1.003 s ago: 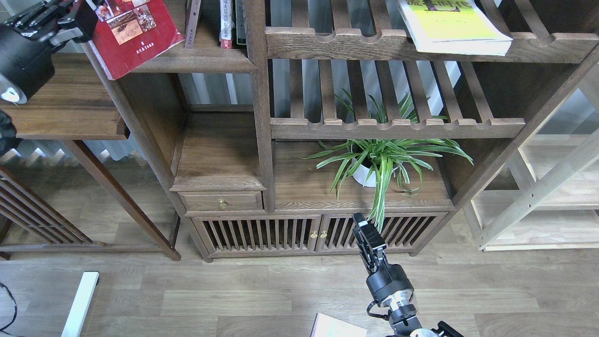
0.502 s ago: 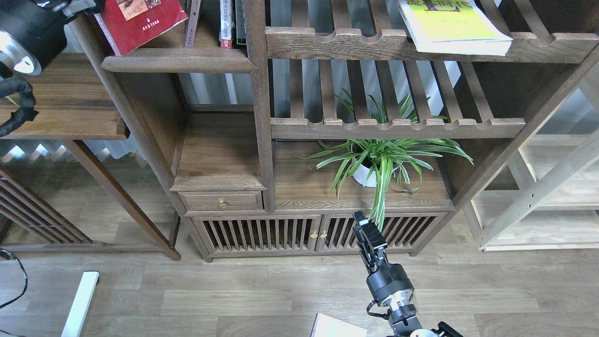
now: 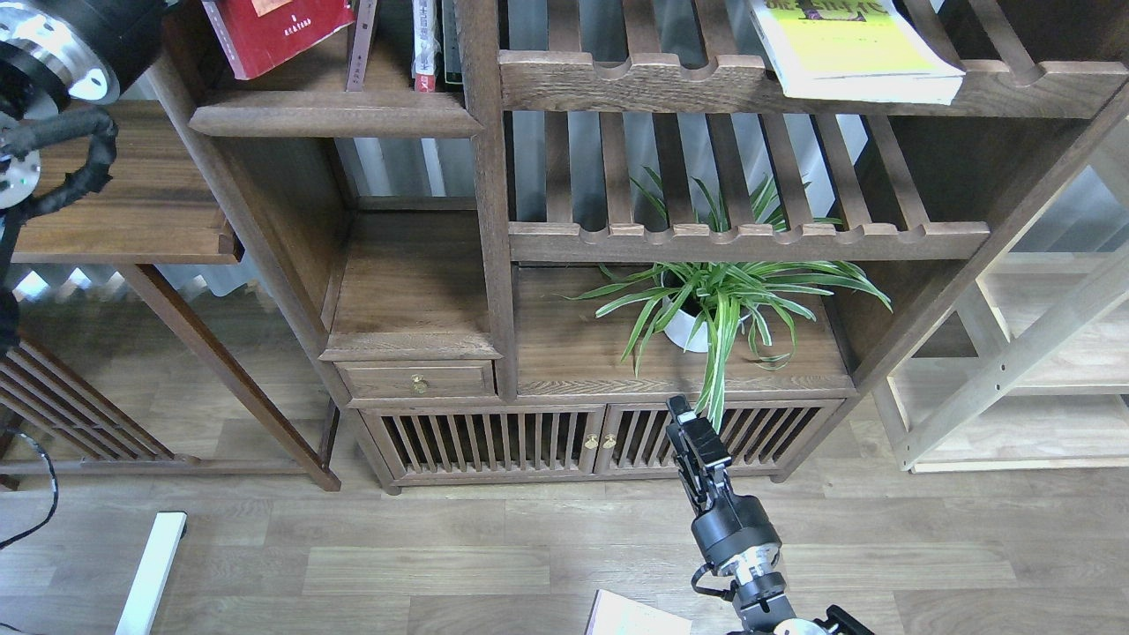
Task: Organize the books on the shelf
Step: 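Push the red book onto the upper shelf with the left gripper, then press the red book upright into the shelf row with the left gripper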
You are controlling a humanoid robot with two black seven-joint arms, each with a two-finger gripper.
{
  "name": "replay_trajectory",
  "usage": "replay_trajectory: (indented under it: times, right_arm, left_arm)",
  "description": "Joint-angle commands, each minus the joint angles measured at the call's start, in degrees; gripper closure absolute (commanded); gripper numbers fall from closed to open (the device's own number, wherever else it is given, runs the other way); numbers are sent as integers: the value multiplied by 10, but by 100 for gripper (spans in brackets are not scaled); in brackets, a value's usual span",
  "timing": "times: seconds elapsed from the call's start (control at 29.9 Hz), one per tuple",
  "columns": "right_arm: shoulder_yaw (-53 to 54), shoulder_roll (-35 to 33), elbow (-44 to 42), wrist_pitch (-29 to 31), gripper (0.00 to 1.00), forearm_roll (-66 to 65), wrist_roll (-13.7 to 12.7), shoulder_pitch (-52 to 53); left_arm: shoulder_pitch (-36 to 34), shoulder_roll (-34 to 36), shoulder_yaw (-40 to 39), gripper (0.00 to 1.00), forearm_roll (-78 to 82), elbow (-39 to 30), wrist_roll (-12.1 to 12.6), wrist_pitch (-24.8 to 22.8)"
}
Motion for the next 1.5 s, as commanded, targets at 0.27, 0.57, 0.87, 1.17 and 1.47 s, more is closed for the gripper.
replay_trajectory:
  times: [0.27, 0.57, 0.87, 1.17, 1.47]
  right_arm:
    - [1, 0, 2, 0, 36, 0, 0, -1]
    - [2, 0, 5, 0, 36, 0, 0, -2]
    - [2, 0, 18, 0, 36, 0, 0, -17]
    - [3, 0, 26, 0, 36, 0, 0, -25]
    - [3, 0, 28, 0, 36, 0, 0, -26]
  left_arm:
    - [-49, -20, 40, 93, 0, 87, -48, -1]
    - [-72, -41, 67, 93, 0, 131, -76, -2]
    - [-156, -109, 128, 92, -1, 244, -117, -2]
    - [-163, -119, 145, 92, 0, 262, -135, -1]
    - [-162, -117, 155, 91, 0, 276, -157, -1]
